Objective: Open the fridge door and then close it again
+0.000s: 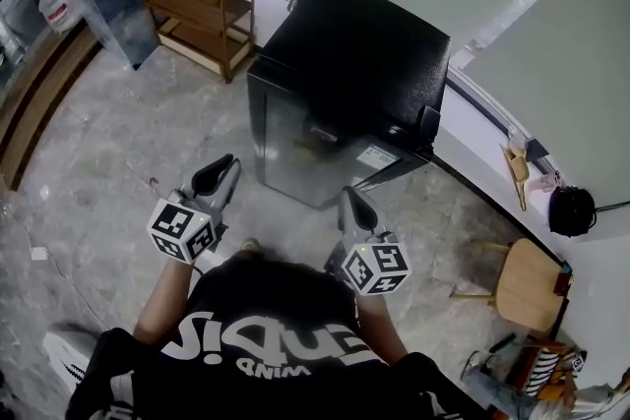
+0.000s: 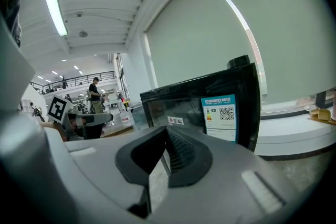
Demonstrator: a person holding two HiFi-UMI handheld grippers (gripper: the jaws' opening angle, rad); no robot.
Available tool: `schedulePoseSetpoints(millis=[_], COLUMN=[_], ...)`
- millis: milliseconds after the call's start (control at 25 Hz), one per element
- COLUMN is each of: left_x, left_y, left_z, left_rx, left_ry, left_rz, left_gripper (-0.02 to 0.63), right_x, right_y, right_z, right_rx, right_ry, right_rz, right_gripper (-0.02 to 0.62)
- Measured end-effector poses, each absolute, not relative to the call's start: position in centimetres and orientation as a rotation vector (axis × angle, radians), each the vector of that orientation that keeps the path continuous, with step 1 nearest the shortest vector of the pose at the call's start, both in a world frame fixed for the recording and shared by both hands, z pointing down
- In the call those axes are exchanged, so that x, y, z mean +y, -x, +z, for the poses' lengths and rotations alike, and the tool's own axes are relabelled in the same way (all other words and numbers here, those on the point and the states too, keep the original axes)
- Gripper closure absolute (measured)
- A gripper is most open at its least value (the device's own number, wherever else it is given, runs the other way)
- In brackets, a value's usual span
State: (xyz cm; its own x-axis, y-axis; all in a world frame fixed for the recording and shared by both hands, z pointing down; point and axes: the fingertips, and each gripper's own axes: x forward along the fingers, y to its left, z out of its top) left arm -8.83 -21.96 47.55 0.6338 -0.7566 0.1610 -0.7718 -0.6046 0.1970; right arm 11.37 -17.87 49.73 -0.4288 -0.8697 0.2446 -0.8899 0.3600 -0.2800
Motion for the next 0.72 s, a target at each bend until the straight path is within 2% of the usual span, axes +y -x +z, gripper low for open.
schedulePoseSetpoints(millis=[480,720], left_x=[-18.5,-18.7], left_y=[11.6,12.2], left_z=[48.4,49.2], left_rx=[-1.337,-1.378], left_ry=[-2.524,-2.494], left_rz=[0.075,0.084], left_gripper=[0.561,0.603], right_x=[-18.0,-18.0], right_y=[-10.7,-11.0], right_z=[49.4,50.4], right_rx=[-2.555,-2.526], right_ry=[-1.603,-1.598], right_rz=[0.547,0.519], right_gripper=[0.598,0.598])
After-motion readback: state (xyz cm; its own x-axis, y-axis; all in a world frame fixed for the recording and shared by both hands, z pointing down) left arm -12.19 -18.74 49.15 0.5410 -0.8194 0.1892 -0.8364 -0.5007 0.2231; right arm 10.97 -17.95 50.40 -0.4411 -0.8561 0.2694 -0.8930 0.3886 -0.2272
